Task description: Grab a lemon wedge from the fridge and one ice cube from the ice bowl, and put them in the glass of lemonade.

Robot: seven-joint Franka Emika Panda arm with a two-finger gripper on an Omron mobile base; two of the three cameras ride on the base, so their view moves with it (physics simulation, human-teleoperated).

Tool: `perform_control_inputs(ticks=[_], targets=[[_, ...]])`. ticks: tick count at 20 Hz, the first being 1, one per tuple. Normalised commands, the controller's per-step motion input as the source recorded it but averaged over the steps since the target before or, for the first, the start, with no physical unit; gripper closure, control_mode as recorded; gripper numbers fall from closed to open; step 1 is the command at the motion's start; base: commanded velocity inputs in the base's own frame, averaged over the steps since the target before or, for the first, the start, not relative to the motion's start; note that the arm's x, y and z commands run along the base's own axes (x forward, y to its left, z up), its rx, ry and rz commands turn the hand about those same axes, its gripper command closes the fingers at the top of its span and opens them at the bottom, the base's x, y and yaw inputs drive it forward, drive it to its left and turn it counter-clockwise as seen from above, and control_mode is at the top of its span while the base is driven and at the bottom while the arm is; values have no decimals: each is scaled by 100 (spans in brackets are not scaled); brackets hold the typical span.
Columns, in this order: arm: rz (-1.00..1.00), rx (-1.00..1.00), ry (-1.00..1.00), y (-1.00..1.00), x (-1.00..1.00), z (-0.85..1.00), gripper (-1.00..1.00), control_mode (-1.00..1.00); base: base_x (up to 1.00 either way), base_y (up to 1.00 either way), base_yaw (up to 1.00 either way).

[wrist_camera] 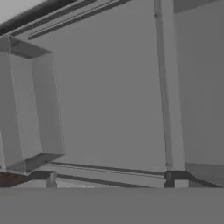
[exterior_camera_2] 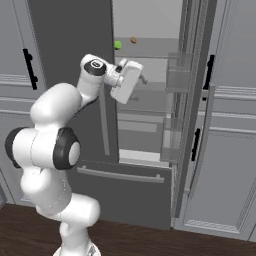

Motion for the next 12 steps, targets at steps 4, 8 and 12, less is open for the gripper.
perform_control_inputs(ticks=[4,8,12], targets=[[8,89,-30,57,0,-79,-100,-100,0,0,0],[12,90,-26,67,0,-69,-100,-100,0,0,0],[11,70,-33,76,-6,-15,-100,-100,0,0,0]])
